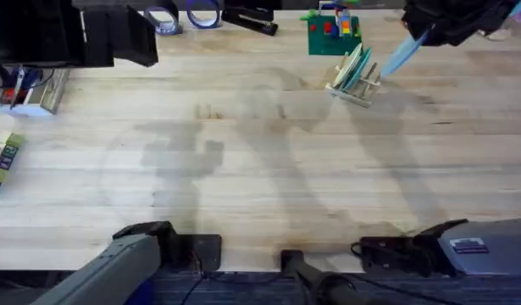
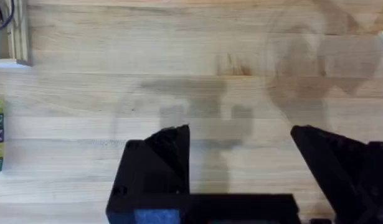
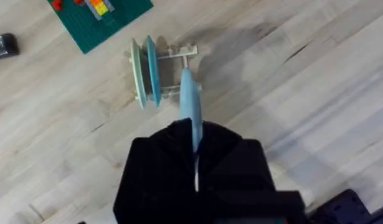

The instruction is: Pick up the plates from the table one by one and place each into a slot on the dish rack.

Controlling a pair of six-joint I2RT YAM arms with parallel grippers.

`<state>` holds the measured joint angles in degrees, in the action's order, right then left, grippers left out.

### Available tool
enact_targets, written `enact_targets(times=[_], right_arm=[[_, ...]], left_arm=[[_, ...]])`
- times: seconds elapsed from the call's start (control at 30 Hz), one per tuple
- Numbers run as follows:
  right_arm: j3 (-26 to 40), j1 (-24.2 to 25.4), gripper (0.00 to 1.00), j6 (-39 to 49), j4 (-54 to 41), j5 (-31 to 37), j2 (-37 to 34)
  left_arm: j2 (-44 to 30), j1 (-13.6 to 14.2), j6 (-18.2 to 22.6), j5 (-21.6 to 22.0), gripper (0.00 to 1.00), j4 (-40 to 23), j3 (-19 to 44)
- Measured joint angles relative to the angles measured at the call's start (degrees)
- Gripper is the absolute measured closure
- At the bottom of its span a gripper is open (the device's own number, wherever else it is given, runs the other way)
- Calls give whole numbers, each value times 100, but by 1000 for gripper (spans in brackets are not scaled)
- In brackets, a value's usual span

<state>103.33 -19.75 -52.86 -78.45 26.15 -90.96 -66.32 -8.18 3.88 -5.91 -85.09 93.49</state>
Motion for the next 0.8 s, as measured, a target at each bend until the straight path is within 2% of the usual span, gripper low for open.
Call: enact_targets(times=[0.47, 0.8], right_arm=[[0, 28, 971, 39, 281, -2, -521], [-2, 258, 971, 201, 327, 0, -720]], left_arm=[[0, 0, 0, 0, 8, -1, 0], [0, -1, 0, 2, 7, -1, 0]])
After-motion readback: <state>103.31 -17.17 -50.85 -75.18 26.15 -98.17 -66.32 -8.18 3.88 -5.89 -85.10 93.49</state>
